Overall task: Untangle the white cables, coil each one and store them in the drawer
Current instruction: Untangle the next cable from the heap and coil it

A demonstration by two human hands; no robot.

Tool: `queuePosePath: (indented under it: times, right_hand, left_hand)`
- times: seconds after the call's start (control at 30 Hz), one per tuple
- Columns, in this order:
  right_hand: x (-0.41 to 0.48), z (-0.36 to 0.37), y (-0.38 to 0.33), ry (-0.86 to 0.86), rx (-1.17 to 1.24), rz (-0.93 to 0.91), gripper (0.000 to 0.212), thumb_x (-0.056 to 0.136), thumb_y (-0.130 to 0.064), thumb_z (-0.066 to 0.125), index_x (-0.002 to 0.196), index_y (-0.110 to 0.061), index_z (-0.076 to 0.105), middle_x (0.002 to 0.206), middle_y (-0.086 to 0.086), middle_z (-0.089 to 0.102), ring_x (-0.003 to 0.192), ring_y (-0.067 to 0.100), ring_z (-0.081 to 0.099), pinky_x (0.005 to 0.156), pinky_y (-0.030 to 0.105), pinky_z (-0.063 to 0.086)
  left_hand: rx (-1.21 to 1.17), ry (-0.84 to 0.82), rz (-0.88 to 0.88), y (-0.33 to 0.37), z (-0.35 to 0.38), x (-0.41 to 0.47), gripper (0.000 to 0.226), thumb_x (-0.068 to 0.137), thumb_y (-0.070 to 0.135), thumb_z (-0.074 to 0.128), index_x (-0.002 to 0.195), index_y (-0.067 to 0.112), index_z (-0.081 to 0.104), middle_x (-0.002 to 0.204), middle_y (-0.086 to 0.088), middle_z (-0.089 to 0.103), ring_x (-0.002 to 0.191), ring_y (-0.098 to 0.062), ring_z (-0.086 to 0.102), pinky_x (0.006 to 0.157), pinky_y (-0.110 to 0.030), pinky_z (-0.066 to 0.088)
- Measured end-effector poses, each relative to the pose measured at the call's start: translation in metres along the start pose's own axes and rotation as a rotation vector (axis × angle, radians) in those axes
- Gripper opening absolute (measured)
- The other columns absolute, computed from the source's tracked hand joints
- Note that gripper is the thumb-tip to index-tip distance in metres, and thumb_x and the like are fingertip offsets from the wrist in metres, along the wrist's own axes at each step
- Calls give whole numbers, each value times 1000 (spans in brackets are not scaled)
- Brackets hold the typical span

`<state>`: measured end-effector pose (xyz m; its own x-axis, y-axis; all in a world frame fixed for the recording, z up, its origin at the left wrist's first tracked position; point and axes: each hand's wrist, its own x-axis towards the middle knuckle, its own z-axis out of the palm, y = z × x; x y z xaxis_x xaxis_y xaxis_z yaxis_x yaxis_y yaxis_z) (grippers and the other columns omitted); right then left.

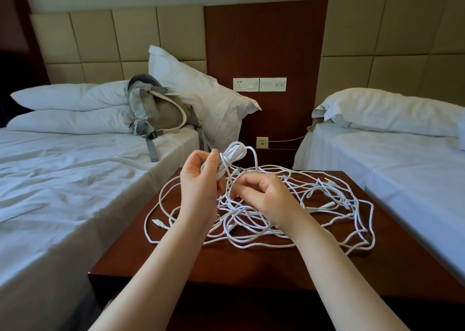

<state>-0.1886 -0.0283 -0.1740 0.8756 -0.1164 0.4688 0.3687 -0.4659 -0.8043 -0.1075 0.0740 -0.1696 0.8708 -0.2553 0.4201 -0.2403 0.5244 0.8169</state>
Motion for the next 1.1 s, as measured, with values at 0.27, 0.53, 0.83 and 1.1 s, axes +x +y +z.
queuePosePath:
  times: [0.27, 0.53, 0.83, 1.1]
  right_hand:
    - [-3, -25, 13, 66, 147, 127, 18, 81, -32, 62, 75, -16, 64, 51, -13, 44, 49, 0, 37, 54, 13, 32]
    - [-3, -33, 12, 189, 187, 101, 26, 94, -16, 54, 69, -13, 60, 60, -5, 56, 59, 4, 53, 60, 16, 43]
    - [-1, -37, 5, 343, -105, -83, 13, 90, -12, 61, 88, -22, 67, 82, -14, 61, 78, -1, 57, 70, 11, 45]
    - [-8, -48, -11, 173, -63, -152, 6, 78, -18, 72, 82, -23, 72, 73, 3, 68, 68, 30, 60, 64, 40, 52]
  left_hand:
    - [-188, -566, -202, 9, -2, -5, 21, 83, 14, 51, 66, 8, 41, 38, 3, 37, 27, -3, 27, 32, -10, 25]
    - [223, -668, -333, 1, 4, -10, 17, 90, 22, 55, 92, 5, 51, 43, 3, 40, 32, -5, 28, 36, -18, 19]
    - [340, -474, -291, 1, -2, -3, 35, 95, 17, 51, 63, 8, 60, 39, 1, 34, 32, -9, 25, 36, -18, 18]
    - [392, -311, -193, 7, -4, -3, 33, 96, 21, 51, 67, 10, 62, 38, 1, 38, 33, -10, 29, 33, -16, 23]
